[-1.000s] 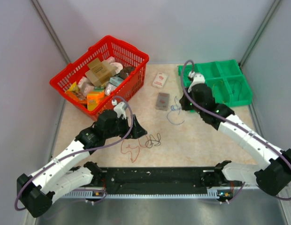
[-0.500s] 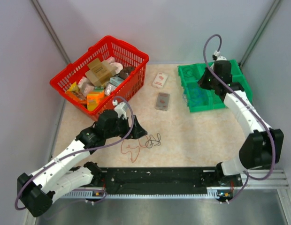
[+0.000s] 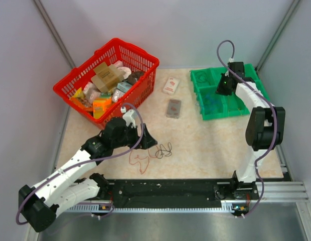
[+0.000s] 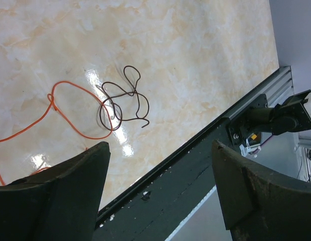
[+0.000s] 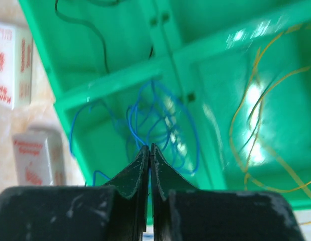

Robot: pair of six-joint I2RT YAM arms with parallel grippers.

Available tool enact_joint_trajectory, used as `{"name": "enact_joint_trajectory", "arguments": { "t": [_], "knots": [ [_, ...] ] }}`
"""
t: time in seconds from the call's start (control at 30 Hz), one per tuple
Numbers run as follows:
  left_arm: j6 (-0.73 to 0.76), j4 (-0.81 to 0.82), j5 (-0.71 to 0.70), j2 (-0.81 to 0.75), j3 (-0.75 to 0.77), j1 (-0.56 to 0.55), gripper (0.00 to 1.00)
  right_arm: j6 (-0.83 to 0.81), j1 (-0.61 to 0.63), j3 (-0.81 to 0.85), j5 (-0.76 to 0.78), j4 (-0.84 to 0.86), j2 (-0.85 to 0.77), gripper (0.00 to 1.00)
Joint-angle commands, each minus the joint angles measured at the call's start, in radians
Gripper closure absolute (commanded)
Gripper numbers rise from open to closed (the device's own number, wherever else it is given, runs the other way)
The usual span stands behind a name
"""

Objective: Untangle the cables

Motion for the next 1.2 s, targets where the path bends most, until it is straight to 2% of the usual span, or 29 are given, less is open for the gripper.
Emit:
{"name": "enact_joint_trajectory", "arguments": {
  "t": [0.0, 0.13, 0.3, 0.4, 0.43, 0.47, 0.53, 0.6, 0.63, 0.73, 0.83, 0.9, 0.97, 1.03, 1.17],
  "knots": [
    [0.016, 0.020, 0.001, -0.015, 0.003, -0.003, 0.14, -0.124, -0.003, 0.145, 0.183, -0.002, 0.078, 1.00],
    [0.011, 0.023, 0.001, -0.002, 0.008, -0.003, 0.14, -0.211, 0.037, 0.203, 0.239, 0.023, 0.155, 1.00],
    [0.005, 0.021, -0.017, -0.002, 0.000, -0.003, 0.14, -0.277, 0.124, 0.163, 0.356, 0.086, 0.163, 1.00],
    [-0.007, 0.021, -0.045, -0.001, -0.017, -0.003, 0.14, -0.273, 0.158, 0.147, 0.381, 0.057, 0.143, 1.00],
    [-0.012, 0.021, -0.062, 0.002, -0.023, -0.003, 0.14, -0.257, 0.169, 0.131, 0.381, 0.048, 0.120, 0.96],
    [-0.018, 0.014, -0.075, 0.007, -0.028, -0.003, 0.13, -0.242, 0.176, 0.121, 0.373, 0.026, 0.090, 0.87],
    [-0.022, -0.019, -0.118, 0.025, -0.021, -0.003, 0.12, -0.198, 0.196, 0.093, 0.372, -0.023, 0.018, 0.63],
    [-0.024, -0.045, -0.146, 0.047, -0.017, -0.003, 0.08, -0.150, 0.212, 0.070, 0.385, -0.086, -0.061, 0.49],
    [-0.024, -0.054, -0.155, 0.054, -0.015, -0.003, 0.08, -0.129, 0.221, 0.062, 0.401, -0.119, -0.099, 0.44],
    [-0.033, -0.079, -0.189, 0.073, -0.017, -0.003, 0.09, -0.081, 0.271, -0.014, 0.387, -0.172, -0.229, 0.36],
    [-0.056, -0.080, -0.191, 0.074, -0.041, -0.003, 0.10, -0.082, 0.383, -0.173, 0.194, -0.109, -0.332, 0.32],
    [-0.078, -0.082, -0.192, 0.080, -0.063, -0.003, 0.11, -0.072, 0.492, -0.308, 0.015, -0.022, -0.390, 0.32],
    [-0.093, -0.091, -0.194, 0.083, -0.081, -0.005, 0.13, -0.044, 0.587, -0.454, -0.076, 0.105, -0.438, 0.26],
    [-0.111, -0.091, -0.198, 0.065, -0.104, -0.006, 0.16, -0.013, 0.658, -0.597, -0.139, 0.254, -0.458, 0.17],
    [-0.137, -0.056, -0.184, -0.001, -0.158, -0.006, 0.19, 0.008, 0.750, -0.686, -0.167, 0.406, -0.406, 0.15]
  ]
}}
